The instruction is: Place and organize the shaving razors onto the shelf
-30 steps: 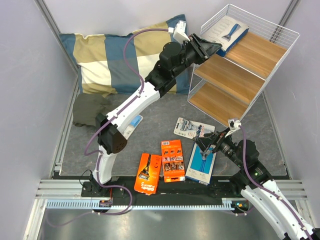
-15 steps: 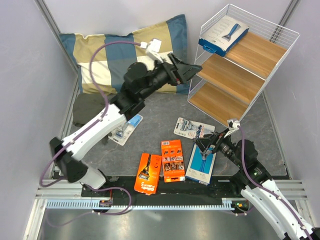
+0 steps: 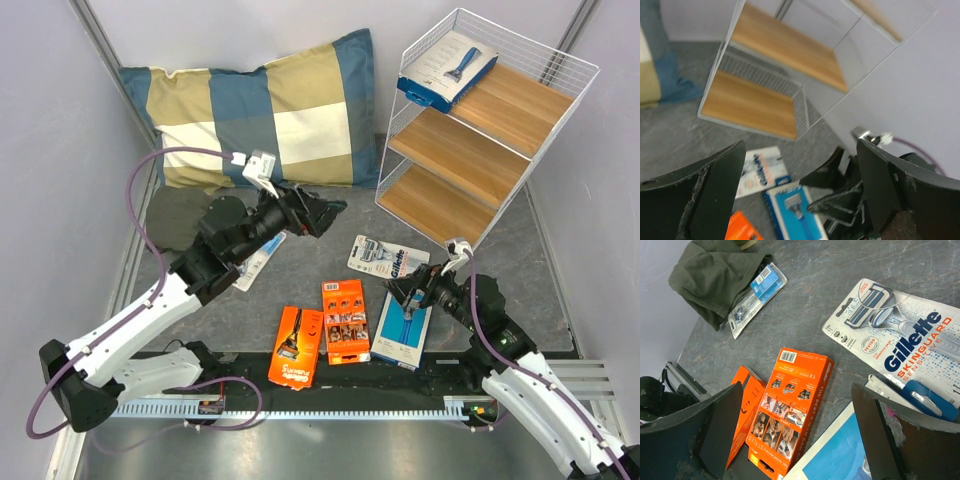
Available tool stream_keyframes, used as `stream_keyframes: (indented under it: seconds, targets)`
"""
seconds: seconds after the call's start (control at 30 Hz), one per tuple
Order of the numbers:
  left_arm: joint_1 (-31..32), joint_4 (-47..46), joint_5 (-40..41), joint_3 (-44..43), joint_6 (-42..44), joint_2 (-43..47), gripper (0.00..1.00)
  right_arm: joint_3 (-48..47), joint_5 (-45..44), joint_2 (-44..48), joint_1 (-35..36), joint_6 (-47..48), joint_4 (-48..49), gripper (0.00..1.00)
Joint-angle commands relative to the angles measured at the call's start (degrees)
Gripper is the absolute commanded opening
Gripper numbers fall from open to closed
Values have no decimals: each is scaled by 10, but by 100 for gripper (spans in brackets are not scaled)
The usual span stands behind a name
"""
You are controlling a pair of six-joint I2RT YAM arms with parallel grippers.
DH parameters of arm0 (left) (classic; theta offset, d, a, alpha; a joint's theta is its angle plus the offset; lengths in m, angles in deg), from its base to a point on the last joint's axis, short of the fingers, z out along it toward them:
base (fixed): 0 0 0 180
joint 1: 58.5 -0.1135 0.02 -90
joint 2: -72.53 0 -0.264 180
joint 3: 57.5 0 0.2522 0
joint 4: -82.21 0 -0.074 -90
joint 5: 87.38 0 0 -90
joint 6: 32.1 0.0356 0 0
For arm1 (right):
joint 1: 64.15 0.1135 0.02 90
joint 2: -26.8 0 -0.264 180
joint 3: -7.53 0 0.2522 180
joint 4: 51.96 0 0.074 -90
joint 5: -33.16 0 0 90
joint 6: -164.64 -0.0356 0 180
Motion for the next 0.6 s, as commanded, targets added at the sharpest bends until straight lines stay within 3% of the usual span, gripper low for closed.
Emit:
stream_keyframes:
  seconds: [0.0, 0.17, 0.57]
  targets:
    - [-3, 51, 29, 52, 36, 20, 100, 8, -14, -12, 1, 9, 15, 98]
    - [-3, 58, -11, 86, 27, -6, 100, 8, -31, -29, 2, 4, 12, 98]
    - [16, -3, -169, 95, -42, -222, 97, 15, -69, -79, 3, -11, 7, 98]
